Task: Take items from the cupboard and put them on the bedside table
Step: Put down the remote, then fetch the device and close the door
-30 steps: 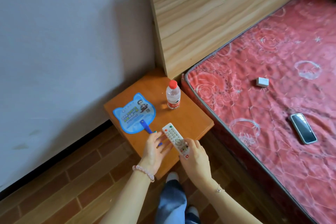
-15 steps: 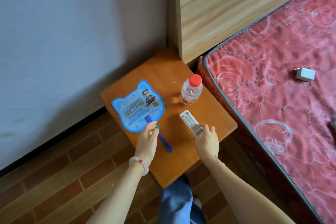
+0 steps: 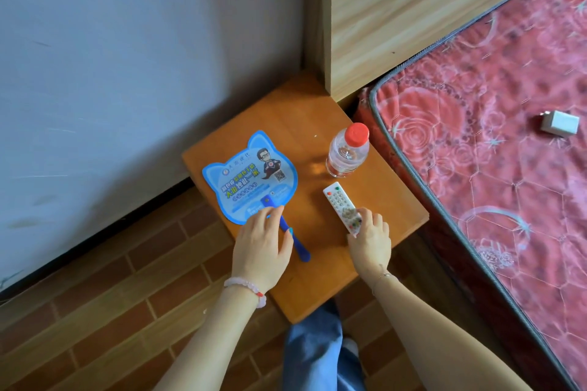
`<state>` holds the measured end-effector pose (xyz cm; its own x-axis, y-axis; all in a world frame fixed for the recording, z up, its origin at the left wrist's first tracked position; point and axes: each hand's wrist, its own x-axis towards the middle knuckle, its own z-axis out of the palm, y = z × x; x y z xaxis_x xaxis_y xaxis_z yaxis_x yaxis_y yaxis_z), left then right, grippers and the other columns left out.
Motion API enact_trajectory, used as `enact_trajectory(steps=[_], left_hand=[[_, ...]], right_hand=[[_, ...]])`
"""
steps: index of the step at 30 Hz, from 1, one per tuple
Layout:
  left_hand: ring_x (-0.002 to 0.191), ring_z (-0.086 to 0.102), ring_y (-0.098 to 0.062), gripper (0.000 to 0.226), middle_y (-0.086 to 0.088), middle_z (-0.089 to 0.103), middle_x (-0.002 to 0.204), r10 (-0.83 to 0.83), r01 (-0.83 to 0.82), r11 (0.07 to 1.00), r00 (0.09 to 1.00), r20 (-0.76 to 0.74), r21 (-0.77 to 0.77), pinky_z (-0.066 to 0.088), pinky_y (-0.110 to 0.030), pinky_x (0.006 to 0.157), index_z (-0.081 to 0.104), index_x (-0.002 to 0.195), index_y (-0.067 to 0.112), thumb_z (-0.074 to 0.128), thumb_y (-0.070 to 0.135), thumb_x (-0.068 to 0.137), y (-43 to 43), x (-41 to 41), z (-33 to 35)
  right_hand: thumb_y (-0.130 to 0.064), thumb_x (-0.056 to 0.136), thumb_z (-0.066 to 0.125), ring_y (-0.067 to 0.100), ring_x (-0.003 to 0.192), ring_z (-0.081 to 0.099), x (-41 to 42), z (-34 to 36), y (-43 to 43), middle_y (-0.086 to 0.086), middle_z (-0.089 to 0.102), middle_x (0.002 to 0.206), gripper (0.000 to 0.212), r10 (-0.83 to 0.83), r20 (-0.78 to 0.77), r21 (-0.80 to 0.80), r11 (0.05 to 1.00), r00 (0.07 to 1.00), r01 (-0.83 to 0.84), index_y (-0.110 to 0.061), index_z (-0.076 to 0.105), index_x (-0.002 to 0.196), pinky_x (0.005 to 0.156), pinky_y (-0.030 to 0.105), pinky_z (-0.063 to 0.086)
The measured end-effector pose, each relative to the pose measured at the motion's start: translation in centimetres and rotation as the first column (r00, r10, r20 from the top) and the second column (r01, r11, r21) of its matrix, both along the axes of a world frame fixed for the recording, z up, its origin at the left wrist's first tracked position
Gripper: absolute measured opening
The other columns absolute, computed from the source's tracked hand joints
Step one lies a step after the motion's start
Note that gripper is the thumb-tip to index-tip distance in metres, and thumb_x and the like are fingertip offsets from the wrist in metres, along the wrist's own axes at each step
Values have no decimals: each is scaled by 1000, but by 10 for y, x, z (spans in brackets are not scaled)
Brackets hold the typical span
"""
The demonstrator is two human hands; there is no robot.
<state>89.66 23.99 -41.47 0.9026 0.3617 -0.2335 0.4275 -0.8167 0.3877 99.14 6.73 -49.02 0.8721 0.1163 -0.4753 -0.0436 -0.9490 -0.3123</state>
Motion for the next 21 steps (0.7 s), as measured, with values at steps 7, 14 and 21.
enact_trajectory(steps=[7, 14, 21], left_hand=[[90, 66, -27, 43, -12, 67, 104, -76, 75, 995, 997, 19, 67, 56, -33, 64, 63, 113, 5, 74, 20, 75, -6, -1, 35], [87, 65, -29, 42, -10, 66, 102, -117, 87, 973, 984, 131, 212, 53, -38, 72, 63, 111, 6, 48, 30, 80, -21, 0, 117], [97, 63, -31, 43, -14, 65, 110, -177, 67, 943, 931, 320, 325, 52, -42, 78, 61, 117, 5, 62, 23, 79, -68, -16, 225]], right_hand=[[-30, 88, 57, 24, 114, 44, 6, 39, -20, 6, 47, 130, 53, 32, -62, -21, 999, 998, -34, -16, 35, 134, 85, 35, 45], [-29, 90, 49, 22, 110, 52, 15, 136, -70, 1, 57, 122, 35, -4, 155, 82, 997, 988, -9, -16, 51, 123, 80, 33, 44], [-23, 85, 61, 31, 104, 58, -2, 263, -121, 11, 64, 112, 35, 57, 625, 146, 971, 779, -189, -7, 58, 115, 78, 40, 51]])
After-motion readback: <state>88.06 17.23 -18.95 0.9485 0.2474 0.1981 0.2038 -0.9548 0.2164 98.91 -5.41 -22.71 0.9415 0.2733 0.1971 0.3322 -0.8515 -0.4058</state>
